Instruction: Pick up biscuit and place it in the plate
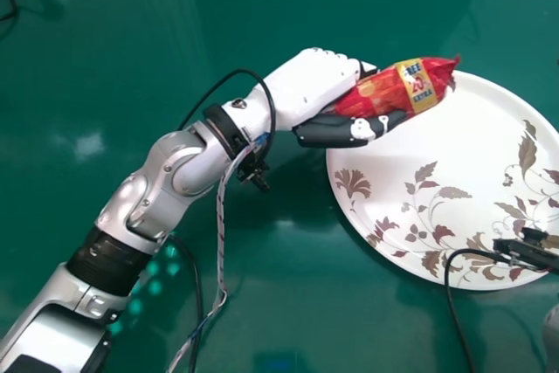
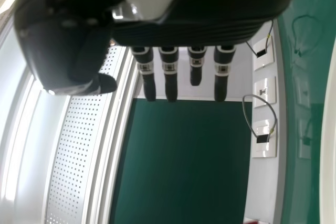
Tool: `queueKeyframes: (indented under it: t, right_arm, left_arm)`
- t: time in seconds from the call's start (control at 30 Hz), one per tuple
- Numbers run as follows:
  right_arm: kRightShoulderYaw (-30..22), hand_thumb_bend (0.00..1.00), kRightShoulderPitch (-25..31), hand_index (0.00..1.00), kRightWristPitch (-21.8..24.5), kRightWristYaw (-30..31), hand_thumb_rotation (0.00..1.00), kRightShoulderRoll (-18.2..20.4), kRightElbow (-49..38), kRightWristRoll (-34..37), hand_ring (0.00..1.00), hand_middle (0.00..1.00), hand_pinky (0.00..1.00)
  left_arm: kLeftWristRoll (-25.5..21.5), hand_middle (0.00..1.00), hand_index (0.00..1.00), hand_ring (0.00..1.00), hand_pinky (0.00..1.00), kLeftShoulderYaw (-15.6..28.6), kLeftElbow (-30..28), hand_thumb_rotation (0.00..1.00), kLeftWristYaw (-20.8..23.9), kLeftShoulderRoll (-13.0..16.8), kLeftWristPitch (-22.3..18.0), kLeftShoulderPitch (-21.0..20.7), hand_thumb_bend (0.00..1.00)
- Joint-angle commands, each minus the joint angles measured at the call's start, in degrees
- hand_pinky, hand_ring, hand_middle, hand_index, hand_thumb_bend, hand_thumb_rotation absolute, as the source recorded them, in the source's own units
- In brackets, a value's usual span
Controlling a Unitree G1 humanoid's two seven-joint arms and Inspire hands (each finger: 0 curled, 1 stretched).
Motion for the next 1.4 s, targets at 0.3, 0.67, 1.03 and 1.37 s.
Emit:
queueKeyframes:
  t: [0.3, 0.67, 1.03, 1.37]
  right_arm:
    - [0.2, 0.29, 0.2, 0.94, 1.1, -0.4, 0.40, 0.8, -1.3, 0.1, 0.92, 0.94, 0.88]
    - [1.0, 0.28, 0.8, 0.94, 3.6, -0.9, 0.45, 1.2, -3.4, -1.2, 0.92, 0.94, 0.90]
    - [0.8, 0.27, 1.4, 0.95, 3.6, -0.9, 0.46, 1.3, -3.5, -1.9, 0.94, 0.95, 0.95]
    - [0.6, 0.28, 1.0, 0.96, 2.7, -0.6, 0.46, 1.2, -2.6, -1.9, 0.94, 0.95, 0.93]
  left_arm:
    - [3.2, 0.45, 0.50, 0.41, 0.32, -6.5, 9.0, 0.00, -1.6, -6.3, -0.3, -7.5, 0.49]
    - [6.0, 0.48, 0.50, 0.41, 0.23, -10.1, 23.5, 0.00, 0.7, -12.2, 0.5, -14.7, 0.49]
    - [6.4, 0.47, 0.56, 0.37, 0.30, -11.3, 31.1, 0.00, 1.5, -14.8, 2.4, -18.7, 0.48]
    - [7.6, 0.58, 0.49, 0.51, 0.44, -11.3, 30.3, 0.04, 10.2, -13.6, -1.1, -16.8, 0.49]
